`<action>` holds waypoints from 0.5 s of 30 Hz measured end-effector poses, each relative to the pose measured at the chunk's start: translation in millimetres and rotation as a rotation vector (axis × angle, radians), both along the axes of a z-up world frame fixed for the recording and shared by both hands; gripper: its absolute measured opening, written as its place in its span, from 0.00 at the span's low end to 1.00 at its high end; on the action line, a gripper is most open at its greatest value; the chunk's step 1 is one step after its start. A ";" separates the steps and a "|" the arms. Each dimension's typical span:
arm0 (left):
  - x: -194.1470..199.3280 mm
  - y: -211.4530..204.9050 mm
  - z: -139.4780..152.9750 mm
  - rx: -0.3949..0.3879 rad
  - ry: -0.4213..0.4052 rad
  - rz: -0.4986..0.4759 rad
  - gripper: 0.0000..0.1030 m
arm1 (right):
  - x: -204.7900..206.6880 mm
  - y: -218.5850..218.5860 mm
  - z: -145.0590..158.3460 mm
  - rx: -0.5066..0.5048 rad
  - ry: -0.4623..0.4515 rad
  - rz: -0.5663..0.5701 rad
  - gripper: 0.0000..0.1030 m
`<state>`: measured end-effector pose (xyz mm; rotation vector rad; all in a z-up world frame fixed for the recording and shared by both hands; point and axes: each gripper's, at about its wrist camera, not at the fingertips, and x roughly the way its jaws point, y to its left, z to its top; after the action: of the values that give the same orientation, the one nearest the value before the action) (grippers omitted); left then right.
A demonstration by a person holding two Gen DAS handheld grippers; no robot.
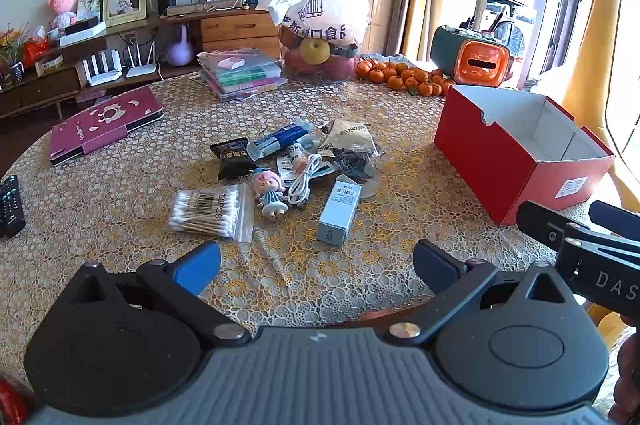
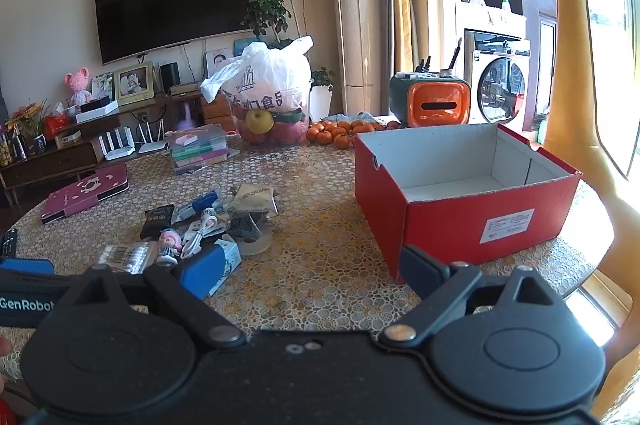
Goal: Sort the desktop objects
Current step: 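Move both tools toward the cluster of items on the table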
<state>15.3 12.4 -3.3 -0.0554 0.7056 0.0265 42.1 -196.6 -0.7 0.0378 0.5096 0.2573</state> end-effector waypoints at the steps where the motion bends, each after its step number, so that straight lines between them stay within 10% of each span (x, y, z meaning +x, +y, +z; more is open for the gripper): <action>1: 0.3 0.4 0.9 0.010 -0.001 0.004 1.00 | -0.2 0.0 0.1 0.001 -0.001 0.001 0.92; 15: -0.7 11.5 -0.3 -0.083 -0.038 0.023 1.00 | 2.8 4.7 0.8 -0.008 -0.011 0.030 0.92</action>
<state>14.7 23.9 -3.6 -0.1436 0.6680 0.0177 44.9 -191.9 0.1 0.0205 0.5007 0.2843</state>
